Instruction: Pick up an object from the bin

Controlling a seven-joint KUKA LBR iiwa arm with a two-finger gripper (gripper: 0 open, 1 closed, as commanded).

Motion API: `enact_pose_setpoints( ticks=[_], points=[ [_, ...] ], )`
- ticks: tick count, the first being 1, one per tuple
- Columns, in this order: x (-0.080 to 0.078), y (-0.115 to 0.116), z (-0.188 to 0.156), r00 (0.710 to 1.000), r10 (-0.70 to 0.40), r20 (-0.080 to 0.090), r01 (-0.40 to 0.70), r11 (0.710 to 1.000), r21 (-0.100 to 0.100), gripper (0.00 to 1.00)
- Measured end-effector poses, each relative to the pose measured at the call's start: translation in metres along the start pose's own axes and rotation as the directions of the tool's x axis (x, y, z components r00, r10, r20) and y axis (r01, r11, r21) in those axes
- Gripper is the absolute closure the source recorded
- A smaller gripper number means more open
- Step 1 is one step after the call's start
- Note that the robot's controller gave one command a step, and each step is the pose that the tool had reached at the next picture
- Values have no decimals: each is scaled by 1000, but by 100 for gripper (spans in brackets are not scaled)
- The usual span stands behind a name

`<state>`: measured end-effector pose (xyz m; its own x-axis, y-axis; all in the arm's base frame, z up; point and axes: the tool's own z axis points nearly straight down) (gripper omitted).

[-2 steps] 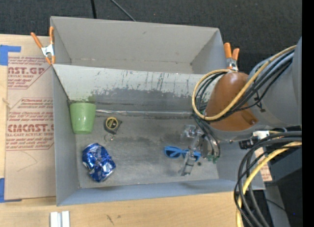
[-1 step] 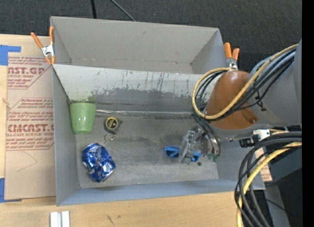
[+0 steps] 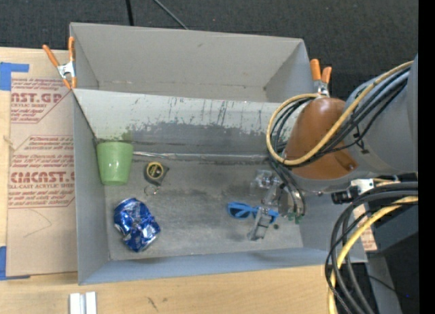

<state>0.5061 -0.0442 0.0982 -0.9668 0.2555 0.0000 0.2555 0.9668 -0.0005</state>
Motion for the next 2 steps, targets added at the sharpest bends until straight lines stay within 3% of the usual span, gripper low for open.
enact_pose_setpoints(
  ticks=[1,2],
  points=[
    [0,0,0,1000,0,0,0,1000,0,100],
    [23,81,17,970,-243,-1,243,970,-3,100]
  ],
)
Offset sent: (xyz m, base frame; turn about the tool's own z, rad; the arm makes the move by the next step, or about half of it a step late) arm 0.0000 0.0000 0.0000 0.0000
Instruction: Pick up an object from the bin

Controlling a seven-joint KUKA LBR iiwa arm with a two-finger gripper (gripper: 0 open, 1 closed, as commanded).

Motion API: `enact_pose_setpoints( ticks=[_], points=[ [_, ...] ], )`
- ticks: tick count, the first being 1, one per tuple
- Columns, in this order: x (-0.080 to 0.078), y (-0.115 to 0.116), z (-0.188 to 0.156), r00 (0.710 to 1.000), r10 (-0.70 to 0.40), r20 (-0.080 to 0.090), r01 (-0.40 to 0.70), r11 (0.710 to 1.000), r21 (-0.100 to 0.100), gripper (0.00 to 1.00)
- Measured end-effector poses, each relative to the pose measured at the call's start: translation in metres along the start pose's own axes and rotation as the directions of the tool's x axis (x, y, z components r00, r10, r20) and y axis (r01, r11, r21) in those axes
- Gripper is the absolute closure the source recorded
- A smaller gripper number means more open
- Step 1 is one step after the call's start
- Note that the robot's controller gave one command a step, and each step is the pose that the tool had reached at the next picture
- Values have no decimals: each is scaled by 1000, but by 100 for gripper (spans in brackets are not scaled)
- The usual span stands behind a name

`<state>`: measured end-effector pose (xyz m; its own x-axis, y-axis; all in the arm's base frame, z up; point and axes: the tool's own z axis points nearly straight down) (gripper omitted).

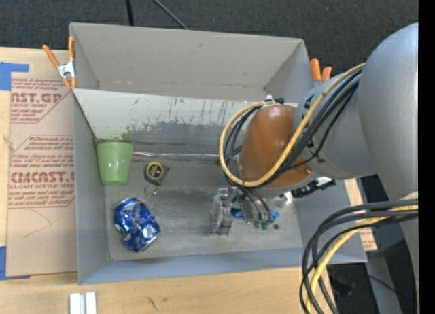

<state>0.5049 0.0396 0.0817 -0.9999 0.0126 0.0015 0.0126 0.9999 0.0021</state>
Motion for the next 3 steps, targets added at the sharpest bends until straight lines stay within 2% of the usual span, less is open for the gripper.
enact_pose_setpoints(
  ticks=[1,2,3],
  points=[
    [4,-1,-21,910,-414,3,414,910,3,100],
    [-26,-21,-111,898,-439,11,439,899,8,100],
    [-23,-19,-107,898,-440,3,440,898,2,0]
  ],
)
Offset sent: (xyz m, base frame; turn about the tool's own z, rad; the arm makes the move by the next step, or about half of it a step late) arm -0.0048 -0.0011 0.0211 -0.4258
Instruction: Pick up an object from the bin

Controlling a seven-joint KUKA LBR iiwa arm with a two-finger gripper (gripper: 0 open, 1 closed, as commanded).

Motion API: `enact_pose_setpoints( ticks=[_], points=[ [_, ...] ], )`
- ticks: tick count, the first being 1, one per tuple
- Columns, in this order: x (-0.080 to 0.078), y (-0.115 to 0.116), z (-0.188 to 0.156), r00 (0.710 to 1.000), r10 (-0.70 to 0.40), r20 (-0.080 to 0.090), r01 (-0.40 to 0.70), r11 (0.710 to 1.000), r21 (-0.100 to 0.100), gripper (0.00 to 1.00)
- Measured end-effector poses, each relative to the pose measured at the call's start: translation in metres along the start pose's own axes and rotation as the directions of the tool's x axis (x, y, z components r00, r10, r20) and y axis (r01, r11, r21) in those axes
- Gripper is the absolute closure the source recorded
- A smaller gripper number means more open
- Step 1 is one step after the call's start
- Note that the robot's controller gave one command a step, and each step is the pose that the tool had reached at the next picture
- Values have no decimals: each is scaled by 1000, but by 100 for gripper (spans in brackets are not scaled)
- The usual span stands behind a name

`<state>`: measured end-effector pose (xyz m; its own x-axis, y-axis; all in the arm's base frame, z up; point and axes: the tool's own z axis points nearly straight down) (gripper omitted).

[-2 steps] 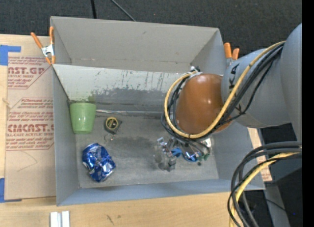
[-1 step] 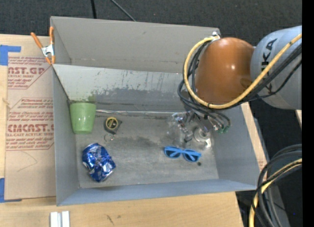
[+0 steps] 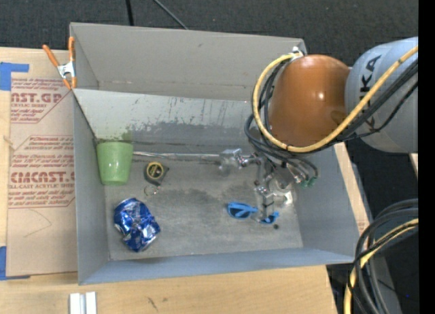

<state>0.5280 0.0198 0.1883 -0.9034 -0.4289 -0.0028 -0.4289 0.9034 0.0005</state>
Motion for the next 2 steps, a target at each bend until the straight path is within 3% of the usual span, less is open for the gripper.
enact_pose_setpoints(
  ticks=[1,2],
  points=[
    [39,-53,91,994,110,-9,-110,994,-1,0],
    [30,-42,121,991,132,-4,-132,991,-2,0]
  ],
)
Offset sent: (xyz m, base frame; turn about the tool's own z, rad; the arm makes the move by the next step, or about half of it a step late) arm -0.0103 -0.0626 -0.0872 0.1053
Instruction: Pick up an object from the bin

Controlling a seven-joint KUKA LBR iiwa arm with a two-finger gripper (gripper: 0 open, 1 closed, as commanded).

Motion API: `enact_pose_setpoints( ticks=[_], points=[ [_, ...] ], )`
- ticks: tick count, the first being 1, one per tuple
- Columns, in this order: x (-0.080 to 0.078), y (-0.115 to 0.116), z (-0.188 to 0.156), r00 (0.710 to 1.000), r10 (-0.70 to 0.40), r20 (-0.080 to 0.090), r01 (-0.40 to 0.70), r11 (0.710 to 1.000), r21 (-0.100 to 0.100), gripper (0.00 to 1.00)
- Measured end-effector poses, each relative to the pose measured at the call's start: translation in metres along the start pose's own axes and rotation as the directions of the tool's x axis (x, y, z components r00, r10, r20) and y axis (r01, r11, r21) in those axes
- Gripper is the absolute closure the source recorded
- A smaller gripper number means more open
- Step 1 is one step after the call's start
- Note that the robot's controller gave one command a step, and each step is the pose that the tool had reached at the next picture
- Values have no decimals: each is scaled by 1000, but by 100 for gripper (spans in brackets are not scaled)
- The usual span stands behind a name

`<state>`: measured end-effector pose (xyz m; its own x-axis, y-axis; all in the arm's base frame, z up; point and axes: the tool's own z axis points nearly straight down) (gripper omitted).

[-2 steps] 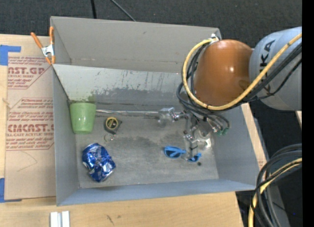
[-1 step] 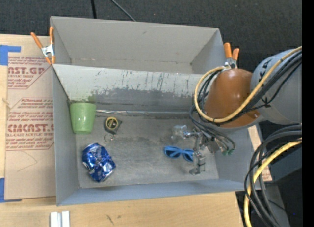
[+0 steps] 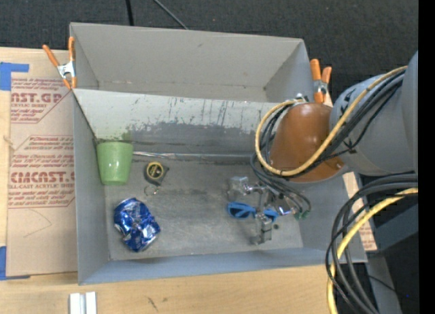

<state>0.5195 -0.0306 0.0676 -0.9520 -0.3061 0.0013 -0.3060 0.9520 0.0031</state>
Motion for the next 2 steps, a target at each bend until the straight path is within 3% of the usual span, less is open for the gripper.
enact_pose_setpoints(
  ticks=[1,2],
  points=[
    [-1,-1,-2,1000,0,4,0,1000,2,100],
    [0,-33,-273,999,35,14,-35,999,8,100]
  ],
)
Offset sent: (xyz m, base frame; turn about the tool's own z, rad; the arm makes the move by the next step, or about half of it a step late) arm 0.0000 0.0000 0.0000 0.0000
